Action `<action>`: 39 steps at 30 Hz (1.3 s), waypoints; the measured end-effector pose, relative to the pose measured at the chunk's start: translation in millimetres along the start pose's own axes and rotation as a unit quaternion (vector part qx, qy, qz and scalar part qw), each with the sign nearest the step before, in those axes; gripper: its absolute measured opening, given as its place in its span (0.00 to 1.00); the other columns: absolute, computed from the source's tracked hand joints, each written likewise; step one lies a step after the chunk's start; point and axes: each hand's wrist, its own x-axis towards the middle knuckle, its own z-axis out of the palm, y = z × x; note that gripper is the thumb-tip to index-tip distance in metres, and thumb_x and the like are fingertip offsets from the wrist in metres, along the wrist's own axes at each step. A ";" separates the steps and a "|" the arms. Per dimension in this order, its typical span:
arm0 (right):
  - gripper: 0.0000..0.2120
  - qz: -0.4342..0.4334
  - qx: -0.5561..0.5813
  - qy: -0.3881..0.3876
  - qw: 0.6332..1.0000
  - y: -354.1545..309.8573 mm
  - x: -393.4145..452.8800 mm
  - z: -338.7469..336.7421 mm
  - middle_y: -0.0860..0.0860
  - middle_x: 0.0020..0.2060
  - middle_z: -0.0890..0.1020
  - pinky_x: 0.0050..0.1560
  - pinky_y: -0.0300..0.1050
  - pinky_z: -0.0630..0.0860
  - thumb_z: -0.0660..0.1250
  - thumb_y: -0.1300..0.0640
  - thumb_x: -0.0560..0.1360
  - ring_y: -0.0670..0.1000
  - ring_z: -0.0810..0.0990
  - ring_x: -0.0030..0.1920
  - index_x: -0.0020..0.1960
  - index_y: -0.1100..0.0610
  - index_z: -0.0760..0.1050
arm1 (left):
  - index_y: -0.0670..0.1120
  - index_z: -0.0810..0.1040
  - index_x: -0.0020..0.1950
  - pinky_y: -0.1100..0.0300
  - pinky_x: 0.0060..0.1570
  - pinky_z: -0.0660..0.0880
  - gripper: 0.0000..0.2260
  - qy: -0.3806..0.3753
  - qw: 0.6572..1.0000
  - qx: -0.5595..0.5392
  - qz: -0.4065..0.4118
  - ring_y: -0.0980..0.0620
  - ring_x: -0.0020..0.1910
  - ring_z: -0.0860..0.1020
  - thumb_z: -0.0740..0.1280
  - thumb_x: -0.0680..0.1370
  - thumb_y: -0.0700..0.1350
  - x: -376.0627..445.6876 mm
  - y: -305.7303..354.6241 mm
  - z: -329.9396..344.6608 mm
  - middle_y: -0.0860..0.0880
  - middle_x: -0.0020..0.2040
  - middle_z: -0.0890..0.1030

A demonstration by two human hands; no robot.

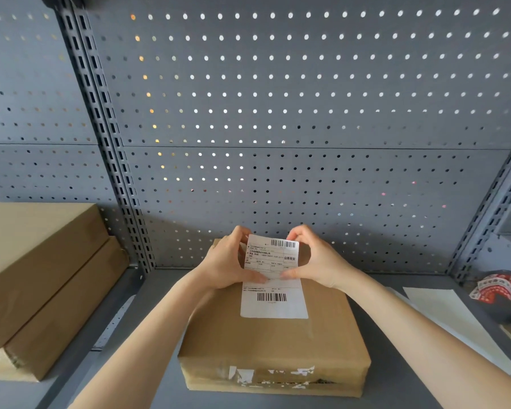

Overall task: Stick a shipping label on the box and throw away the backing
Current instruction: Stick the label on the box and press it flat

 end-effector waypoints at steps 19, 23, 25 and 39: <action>0.18 -0.010 -0.023 0.012 1.000 4.2 22.2 2.5 0.47 0.47 0.79 0.52 0.51 0.74 0.77 0.51 0.64 0.51 0.76 0.51 0.45 0.45 0.69 | 0.51 0.69 0.56 0.53 0.55 0.71 0.27 0.007 0.997 0.068 -0.026 0.54 0.47 0.72 0.76 0.64 0.60 20.0 -9.2 2.2 0.60 0.47 0.73; 0.17 -0.012 -0.032 0.017 0.999 4.4 25.0 4.8 0.44 0.48 0.78 0.54 0.51 0.74 0.76 0.50 0.66 0.49 0.75 0.54 0.47 0.45 0.69 | 0.51 0.71 0.58 0.49 0.58 0.71 0.25 0.010 0.998 0.059 -0.024 0.54 0.48 0.72 0.75 0.66 0.58 23.9 -10.4 5.9 0.58 0.49 0.74; 0.17 -0.011 -0.040 0.017 0.999 4.4 24.8 5.3 0.44 0.48 0.79 0.55 0.53 0.73 0.76 0.50 0.66 0.50 0.75 0.55 0.47 0.46 0.69 | 0.52 0.72 0.57 0.50 0.58 0.71 0.23 0.006 0.997 0.078 -0.020 0.54 0.49 0.71 0.73 0.67 0.59 24.1 -9.9 6.5 0.59 0.48 0.74; 0.14 -0.003 -0.091 0.062 0.994 -2.2 25.6 10.0 0.45 0.42 0.79 0.56 0.53 0.71 0.73 0.48 0.69 0.50 0.74 0.52 0.47 0.49 0.70 | 0.52 0.74 0.48 0.54 0.51 0.68 0.14 0.061 0.983 0.175 -0.013 0.52 0.47 0.71 0.63 0.74 0.62 30.8 -10.1 16.3 0.55 0.47 0.72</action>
